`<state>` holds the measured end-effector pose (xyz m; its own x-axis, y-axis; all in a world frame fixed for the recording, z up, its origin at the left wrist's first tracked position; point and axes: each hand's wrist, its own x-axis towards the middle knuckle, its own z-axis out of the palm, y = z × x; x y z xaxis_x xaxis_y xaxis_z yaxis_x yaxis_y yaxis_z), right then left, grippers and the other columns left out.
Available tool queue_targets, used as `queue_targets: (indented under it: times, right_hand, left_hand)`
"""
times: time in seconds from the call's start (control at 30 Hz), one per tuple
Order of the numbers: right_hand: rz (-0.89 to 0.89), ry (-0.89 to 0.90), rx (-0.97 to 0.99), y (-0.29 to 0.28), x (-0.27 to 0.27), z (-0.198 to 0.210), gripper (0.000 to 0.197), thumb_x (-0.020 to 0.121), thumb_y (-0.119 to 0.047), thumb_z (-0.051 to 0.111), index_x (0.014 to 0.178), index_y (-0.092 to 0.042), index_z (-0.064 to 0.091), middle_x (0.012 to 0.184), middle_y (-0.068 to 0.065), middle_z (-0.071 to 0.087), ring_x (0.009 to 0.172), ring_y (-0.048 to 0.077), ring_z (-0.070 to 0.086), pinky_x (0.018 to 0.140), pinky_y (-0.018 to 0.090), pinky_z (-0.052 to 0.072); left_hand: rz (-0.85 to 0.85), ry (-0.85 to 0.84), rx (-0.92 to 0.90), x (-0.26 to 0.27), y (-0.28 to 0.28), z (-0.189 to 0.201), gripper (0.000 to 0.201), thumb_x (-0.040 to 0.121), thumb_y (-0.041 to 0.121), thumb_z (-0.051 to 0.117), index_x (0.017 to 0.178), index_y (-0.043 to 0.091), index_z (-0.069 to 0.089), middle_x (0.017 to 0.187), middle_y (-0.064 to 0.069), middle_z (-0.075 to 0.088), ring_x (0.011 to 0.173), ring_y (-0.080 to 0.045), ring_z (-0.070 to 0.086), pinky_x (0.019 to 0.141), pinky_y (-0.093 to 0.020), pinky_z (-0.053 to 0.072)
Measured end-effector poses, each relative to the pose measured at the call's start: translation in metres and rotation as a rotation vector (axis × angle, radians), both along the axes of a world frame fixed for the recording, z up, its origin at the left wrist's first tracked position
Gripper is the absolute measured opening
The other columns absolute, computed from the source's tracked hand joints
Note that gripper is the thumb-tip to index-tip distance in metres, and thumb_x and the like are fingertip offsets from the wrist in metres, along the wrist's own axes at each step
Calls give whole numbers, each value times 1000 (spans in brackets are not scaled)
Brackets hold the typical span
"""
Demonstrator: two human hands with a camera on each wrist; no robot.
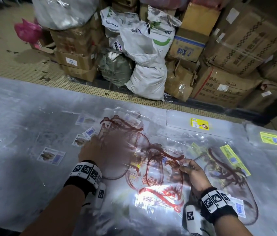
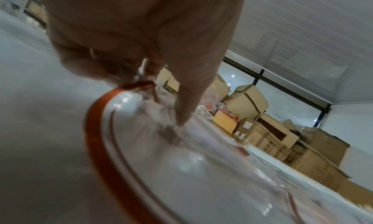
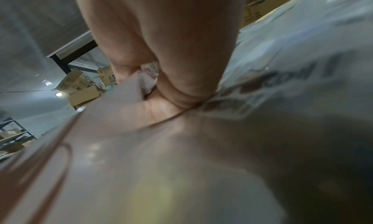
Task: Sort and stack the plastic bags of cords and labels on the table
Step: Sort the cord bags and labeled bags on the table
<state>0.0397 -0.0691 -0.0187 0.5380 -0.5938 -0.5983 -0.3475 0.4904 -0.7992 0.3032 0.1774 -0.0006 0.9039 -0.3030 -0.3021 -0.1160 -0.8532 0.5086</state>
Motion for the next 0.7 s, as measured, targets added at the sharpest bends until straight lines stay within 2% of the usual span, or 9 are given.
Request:
queue_targets:
  times: [0.07, 0.13, 0.17, 0.23, 0.33, 0.43, 0.53, 0.63, 0.7]
  right_hand:
    - [-8, -6, 6, 1, 0, 1, 24, 98, 10, 43, 113, -4, 54, 98, 31, 71, 59, 34, 71, 61, 50, 62]
    - [-6, -18, 12, 0, 0, 1, 23, 98, 11, 42, 112, -4, 53, 95, 31, 71, 58, 34, 70, 58, 49, 62]
    - [-5, -21, 15, 1, 0, 1, 23, 98, 11, 42, 112, -4, 53, 95, 31, 71, 58, 34, 70, 57, 48, 61]
    - [-12, -22, 20, 0, -1, 0, 23, 97, 11, 43, 112, -3, 53, 96, 32, 70, 58, 35, 70, 57, 47, 61]
    - [-30, -34, 34, 0, -2, -1, 23, 96, 11, 45, 113, -2, 54, 97, 34, 68, 59, 36, 70, 59, 50, 61]
    - [-39, -44, 30, 1, -1, 1, 21, 95, 13, 45, 107, -2, 54, 88, 28, 70, 54, 33, 70, 52, 42, 60]
    - [-37, -39, 12, 2, -1, 3, 21, 95, 14, 46, 101, -3, 55, 78, 21, 73, 54, 30, 70, 46, 35, 57]
    - [-35, -29, 3, 1, 0, 2, 21, 94, 14, 47, 102, -4, 56, 78, 20, 73, 54, 30, 70, 47, 35, 57]
    - [-38, -22, -1, 0, -1, 0, 22, 94, 13, 48, 104, -4, 56, 81, 20, 73, 55, 30, 70, 49, 37, 58]
  left_hand:
    - [-14, -49, -148, 3, -8, 5, 45, 76, 39, 75, 105, 14, 52, 105, -10, 61, 99, -31, 57, 81, -37, 43]
    - [-12, -26, -269, 8, -18, 11, 51, 79, 44, 72, 117, 16, 54, 109, -10, 61, 100, -30, 58, 87, -39, 47]
    - [-24, 5, -251, 11, -22, 13, 57, 81, 49, 69, 126, 19, 52, 116, -13, 59, 106, -32, 56, 93, -42, 47]
    - [-87, 47, -18, 15, -27, 12, 68, 83, 56, 62, 139, 22, 43, 133, -20, 49, 123, -39, 46, 105, -48, 40]
    - [-205, 23, 224, 7, -31, 11, 68, 81, 53, 62, 137, 22, 40, 140, -20, 35, 132, -40, 33, 110, -49, 34]
    - [-206, 35, 199, -4, -36, 7, 69, 78, 42, 72, 135, 21, 39, 141, -18, 29, 133, -40, 31, 106, -50, 39]
    - [-145, 46, 147, -6, -41, 2, 74, 78, 43, 73, 137, 17, 36, 138, -19, 38, 128, -40, 41, 103, -50, 43]
    - [-98, 75, 95, -7, -44, -1, 76, 76, 52, 72, 131, 11, 39, 133, -17, 50, 124, -39, 47, 100, -49, 45]
    - [-102, 74, 105, -9, -45, -3, 78, 78, 66, 63, 129, 11, 44, 139, -19, 47, 130, -40, 41, 106, -51, 39]
